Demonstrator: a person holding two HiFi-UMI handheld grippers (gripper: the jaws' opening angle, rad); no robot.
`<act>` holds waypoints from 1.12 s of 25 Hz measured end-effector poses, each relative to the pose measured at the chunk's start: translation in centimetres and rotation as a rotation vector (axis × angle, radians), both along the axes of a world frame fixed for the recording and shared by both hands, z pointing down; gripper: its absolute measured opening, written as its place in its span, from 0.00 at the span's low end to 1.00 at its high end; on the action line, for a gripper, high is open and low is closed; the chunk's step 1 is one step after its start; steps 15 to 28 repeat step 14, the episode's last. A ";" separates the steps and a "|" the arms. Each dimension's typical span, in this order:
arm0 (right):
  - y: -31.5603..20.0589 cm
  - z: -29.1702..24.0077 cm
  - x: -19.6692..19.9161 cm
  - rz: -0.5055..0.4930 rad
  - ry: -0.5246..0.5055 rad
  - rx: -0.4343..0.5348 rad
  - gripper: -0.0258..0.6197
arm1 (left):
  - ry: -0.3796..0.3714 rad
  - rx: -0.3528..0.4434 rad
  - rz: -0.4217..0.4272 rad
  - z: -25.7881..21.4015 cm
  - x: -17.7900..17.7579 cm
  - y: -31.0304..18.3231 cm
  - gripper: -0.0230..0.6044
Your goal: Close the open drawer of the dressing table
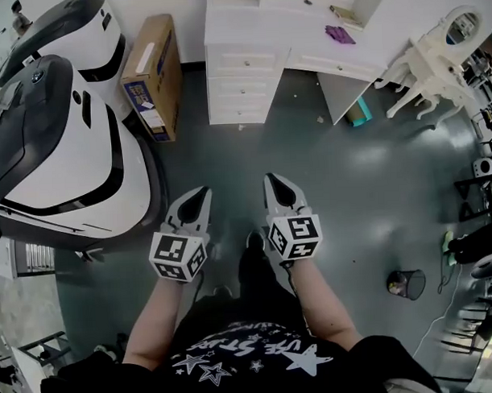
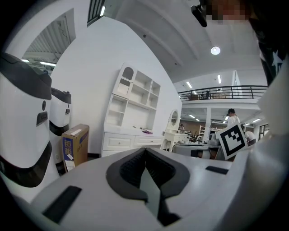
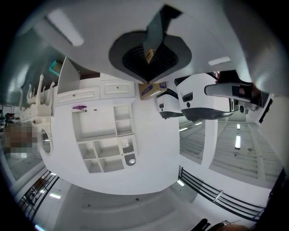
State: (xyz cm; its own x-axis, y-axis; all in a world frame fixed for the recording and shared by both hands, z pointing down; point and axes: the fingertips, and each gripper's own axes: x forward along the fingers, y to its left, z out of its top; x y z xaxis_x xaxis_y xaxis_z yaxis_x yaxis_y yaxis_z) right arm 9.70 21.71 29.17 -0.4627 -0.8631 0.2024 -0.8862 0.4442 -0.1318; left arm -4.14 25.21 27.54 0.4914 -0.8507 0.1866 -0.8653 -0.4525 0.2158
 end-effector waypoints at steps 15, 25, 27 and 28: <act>9.5 -3.6 -3.7 -0.047 0.045 0.088 0.04 | 0.031 0.066 0.021 -2.6 -2.8 8.0 0.05; 9.5 -3.6 -3.7 -0.047 0.045 0.088 0.04 | 0.031 0.066 0.021 -2.6 -2.8 8.0 0.05; 9.5 -3.6 -3.7 -0.047 0.045 0.088 0.04 | 0.031 0.066 0.021 -2.6 -2.8 8.0 0.05; 9.5 -3.6 -3.7 -0.047 0.045 0.088 0.04 | 0.031 0.066 0.021 -2.6 -2.8 8.0 0.05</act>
